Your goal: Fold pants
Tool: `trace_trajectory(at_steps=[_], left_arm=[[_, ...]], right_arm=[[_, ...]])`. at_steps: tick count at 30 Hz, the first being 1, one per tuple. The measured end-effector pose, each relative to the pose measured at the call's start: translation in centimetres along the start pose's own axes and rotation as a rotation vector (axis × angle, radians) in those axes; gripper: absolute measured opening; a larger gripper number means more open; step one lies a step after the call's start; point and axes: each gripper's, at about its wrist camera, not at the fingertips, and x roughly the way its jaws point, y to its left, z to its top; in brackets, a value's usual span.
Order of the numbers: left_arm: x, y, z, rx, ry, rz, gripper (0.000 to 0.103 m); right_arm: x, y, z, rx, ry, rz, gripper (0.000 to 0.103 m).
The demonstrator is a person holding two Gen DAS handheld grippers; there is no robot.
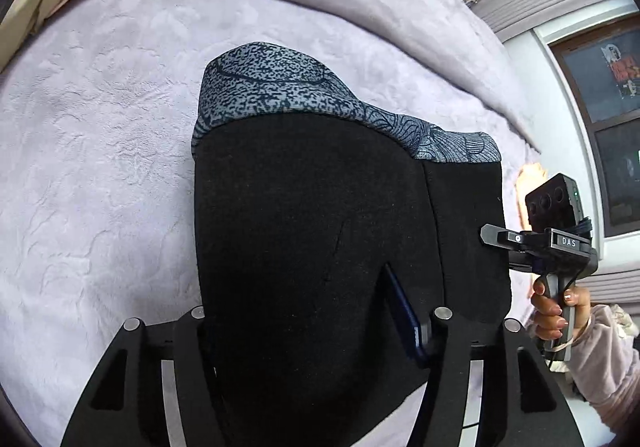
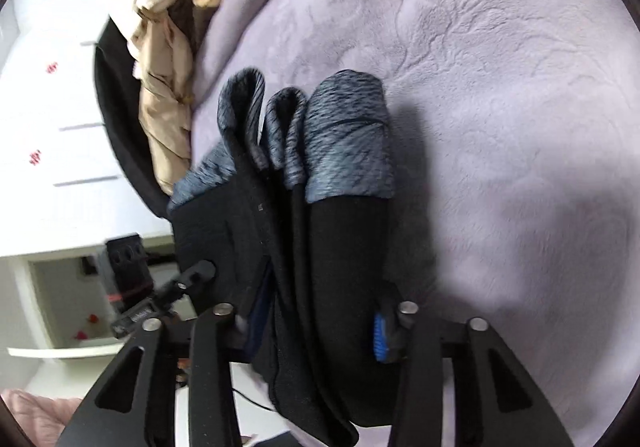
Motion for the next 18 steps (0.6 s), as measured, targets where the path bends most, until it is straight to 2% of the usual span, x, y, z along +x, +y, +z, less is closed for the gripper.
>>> trace_trajectory(at_steps=[7, 11, 13, 15, 17, 18], left_arm=[[-4.4, -0.4, -3.5, 0.027, 0.001, 0.013, 0.063], [-3.9, 1.1, -6.2, 0.006, 0.052, 0.047, 0.064], [-2.4, 2.3, -7.1, -0.020, 0.095, 0.091, 0.069], [-1.2, 3.3, -7.8, -0.027, 0.107, 0.166, 0.089], [-1.4, 3.5, -7.8, -0.012, 0.091, 0.215, 0.094], [-1.7, 3.5, -7.7, -0.014, 0.086, 0.227, 0.094]], right_arm=[[-1.7, 2.2, -4.9, -0.016, 0.006, 0.043, 0.041], [-0.9, 1.6, -8.0, -0.013, 0.007, 0.003, 0.042], [0.2, 0.5, -8.9, -0.008, 0.024, -0.057, 0.042], [1.2, -0.6, -9.5, -0.008, 0.021, -0.121, 0.045], [1.2, -0.7, -9.8, -0.025, 0.002, -0.202, 0.063], [0.9, -0.6, -9.9, -0.037, -0.008, -0.253, 0.064]])
